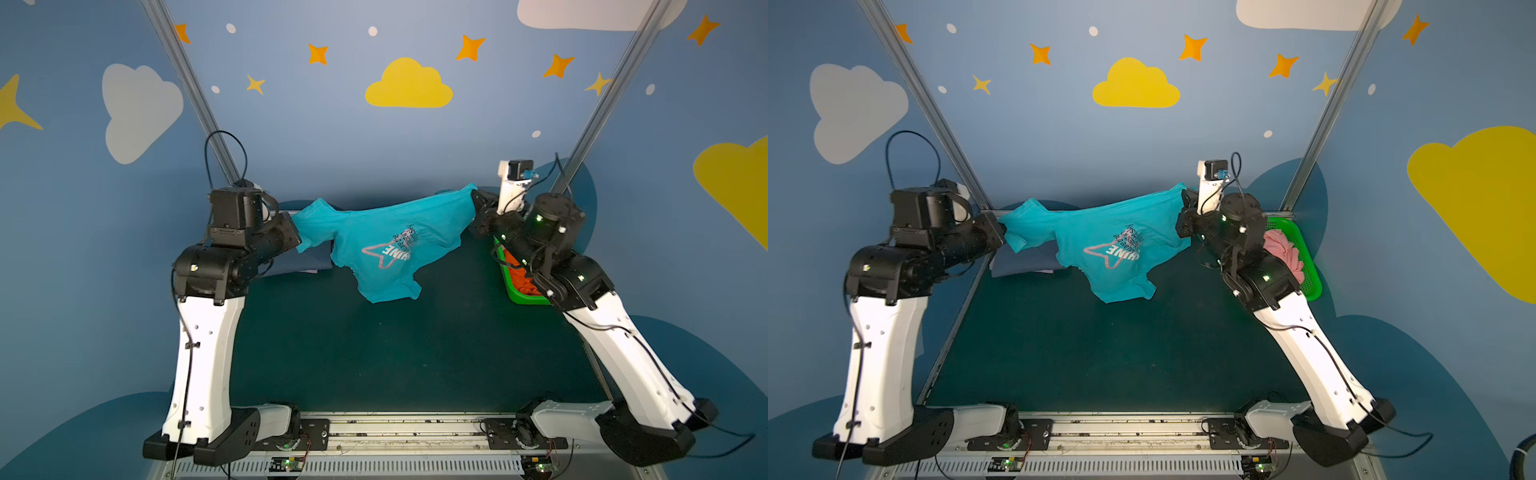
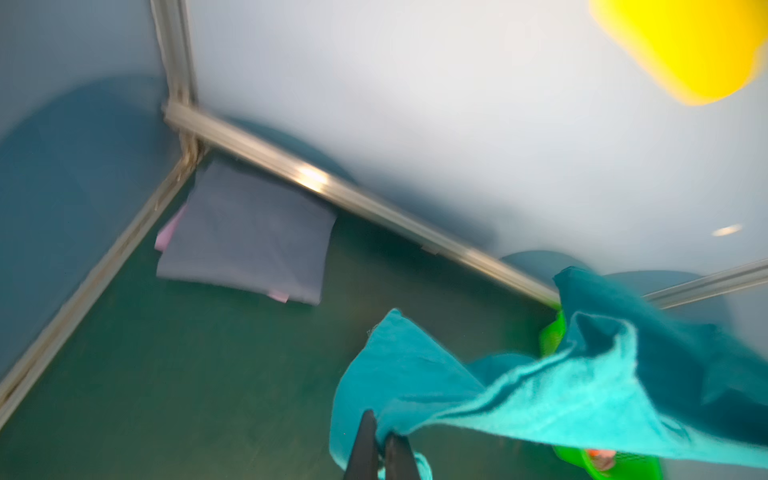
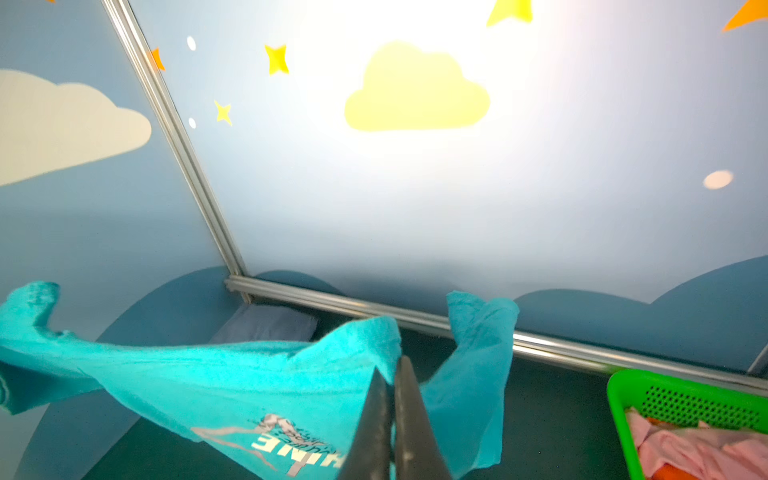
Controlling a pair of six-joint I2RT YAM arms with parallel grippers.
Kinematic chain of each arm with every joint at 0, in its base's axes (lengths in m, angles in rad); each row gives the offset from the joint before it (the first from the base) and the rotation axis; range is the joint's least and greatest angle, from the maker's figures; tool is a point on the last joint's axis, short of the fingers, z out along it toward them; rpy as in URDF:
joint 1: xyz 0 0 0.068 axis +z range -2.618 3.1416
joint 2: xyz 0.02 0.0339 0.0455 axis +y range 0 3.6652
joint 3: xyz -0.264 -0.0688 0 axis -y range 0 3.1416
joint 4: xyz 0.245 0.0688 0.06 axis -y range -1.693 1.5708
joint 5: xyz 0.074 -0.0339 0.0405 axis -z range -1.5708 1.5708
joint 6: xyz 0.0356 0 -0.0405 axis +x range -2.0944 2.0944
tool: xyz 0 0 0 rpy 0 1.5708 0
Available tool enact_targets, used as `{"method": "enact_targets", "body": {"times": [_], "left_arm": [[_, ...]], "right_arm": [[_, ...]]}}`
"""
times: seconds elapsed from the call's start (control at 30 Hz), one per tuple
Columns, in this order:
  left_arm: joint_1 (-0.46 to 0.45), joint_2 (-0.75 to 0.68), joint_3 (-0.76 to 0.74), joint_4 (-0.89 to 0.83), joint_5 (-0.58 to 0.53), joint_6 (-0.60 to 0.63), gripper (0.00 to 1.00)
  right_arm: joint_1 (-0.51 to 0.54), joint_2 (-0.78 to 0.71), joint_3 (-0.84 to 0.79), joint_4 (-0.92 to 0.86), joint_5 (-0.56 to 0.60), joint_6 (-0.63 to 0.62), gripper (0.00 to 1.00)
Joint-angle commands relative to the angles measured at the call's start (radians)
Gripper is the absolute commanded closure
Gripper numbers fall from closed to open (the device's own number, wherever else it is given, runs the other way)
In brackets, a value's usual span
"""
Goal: Fold and stack the t-shirts
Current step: 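Raise the teal shirt high with both grippers, stretching it between them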
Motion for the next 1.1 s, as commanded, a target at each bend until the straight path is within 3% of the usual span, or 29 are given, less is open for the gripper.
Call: {"method": "enact_targets", "body": {"times": [0.0,0.23,0.37,0.47,0.53,0.6,0.67,0.73,0.9,1.07], "left_arm": [[0.007,-0.004,0.166,-0.050,-0.026,0.002,0.96],[0.007,-0.043,0.368,0.031,0.034,-0.050,0.96],[0.006,-0.085,0.306,0.079,0.015,-0.050,0.96],[0.007,-0.078,0.287,0.056,0.010,-0.044,0.96],[0.006,-0.070,0.277,0.050,0.029,-0.044,0.96],[0.006,-0.074,0.244,0.063,0.024,-0.042,0.96],[0.006,-0.089,0.204,0.081,0.002,-0.038,0.96],[0.005,-0.103,0.177,0.087,-0.030,-0.027,0.96],[0.006,-0.137,0.106,0.084,-0.047,-0.014,0.96],[0.006,-0.172,-0.018,0.141,-0.018,-0.045,0.96]], "right_arm": [[0.020,-0.071,-0.012,0.066,0.089,-0.060,1.00],[0.114,-0.187,-0.066,0.102,0.169,-0.152,1.00],[0.114,-0.151,-0.046,0.024,0.235,-0.199,1.00],[0.112,-0.208,-0.115,0.126,0.286,-0.198,1.00],[0.118,-0.222,-0.133,0.146,0.194,-0.175,1.00],[0.181,-0.158,-0.063,0.025,0.107,-0.176,1.00],[0.268,-0.089,-0.019,-0.033,0.177,-0.236,1.00],[0.316,-0.084,-0.041,0.029,0.251,-0.325,1.00],[0.265,-0.167,-0.042,0.238,0.408,-0.477,1.00],[0.209,-0.188,0.049,0.170,0.344,-0.386,1.00]]}}
